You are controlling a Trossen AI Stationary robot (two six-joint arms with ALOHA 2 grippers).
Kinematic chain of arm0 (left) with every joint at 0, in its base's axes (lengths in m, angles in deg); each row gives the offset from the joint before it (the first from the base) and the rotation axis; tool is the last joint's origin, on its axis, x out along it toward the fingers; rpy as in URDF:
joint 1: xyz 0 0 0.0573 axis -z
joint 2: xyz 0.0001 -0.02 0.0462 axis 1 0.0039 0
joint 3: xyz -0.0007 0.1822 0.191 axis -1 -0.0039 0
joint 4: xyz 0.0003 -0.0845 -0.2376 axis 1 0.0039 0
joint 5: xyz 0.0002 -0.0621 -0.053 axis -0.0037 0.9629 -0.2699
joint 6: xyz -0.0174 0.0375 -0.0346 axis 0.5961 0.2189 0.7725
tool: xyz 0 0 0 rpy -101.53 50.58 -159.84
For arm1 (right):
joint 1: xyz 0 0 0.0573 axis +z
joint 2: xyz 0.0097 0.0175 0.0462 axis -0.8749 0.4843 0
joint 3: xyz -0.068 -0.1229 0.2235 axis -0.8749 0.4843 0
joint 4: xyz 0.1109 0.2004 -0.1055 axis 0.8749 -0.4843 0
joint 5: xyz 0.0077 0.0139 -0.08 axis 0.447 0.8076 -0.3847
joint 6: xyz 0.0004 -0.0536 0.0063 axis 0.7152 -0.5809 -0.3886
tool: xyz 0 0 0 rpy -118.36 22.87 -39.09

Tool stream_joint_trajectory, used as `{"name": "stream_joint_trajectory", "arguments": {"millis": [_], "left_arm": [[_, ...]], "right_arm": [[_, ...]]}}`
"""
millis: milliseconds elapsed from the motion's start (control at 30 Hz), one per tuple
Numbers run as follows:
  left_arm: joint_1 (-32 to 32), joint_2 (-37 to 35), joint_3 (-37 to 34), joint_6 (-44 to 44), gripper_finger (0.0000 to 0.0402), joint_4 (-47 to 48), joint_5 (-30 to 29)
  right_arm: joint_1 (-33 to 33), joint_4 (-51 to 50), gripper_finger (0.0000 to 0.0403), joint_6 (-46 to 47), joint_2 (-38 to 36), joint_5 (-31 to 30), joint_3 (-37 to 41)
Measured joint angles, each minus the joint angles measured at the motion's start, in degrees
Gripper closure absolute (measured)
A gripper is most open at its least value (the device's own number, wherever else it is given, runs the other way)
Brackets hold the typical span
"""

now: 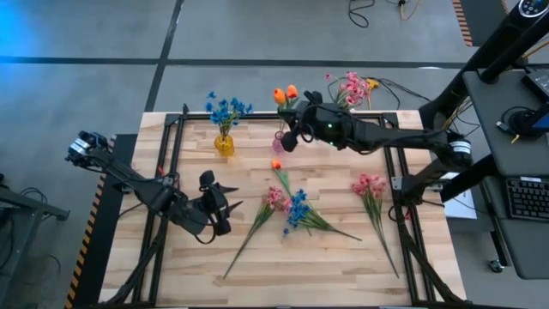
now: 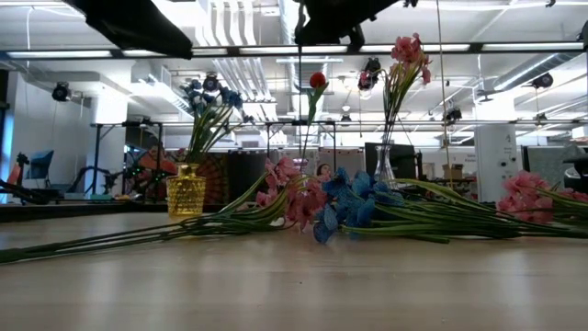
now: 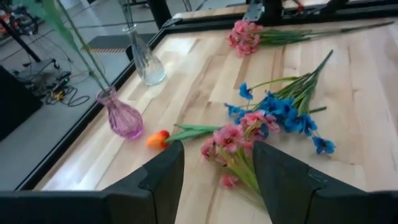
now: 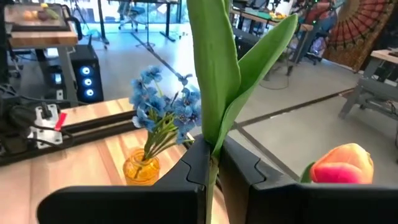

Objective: Sort flowers into vase by color
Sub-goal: Put the left orange flower into the violet vase

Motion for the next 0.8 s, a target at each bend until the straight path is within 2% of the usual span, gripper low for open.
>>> {"name": "stream_joint_trajectory", "arguments": {"millis": [233, 800], "left_arm": [[0.0, -1.6, 0.0, 3.4, 0.0229, 3.9, -0.3], [0.0, -1.9, 0.0, 3.4, 0.0229, 4.5, -0.3]], "right_arm": [[-2.0, 0.1, 0.0385, -0.1, 0.7, -0.1, -0.5], [-5.0, 0.1, 0.0385, 4.5, 0.6, 0.9, -0.5]]}}
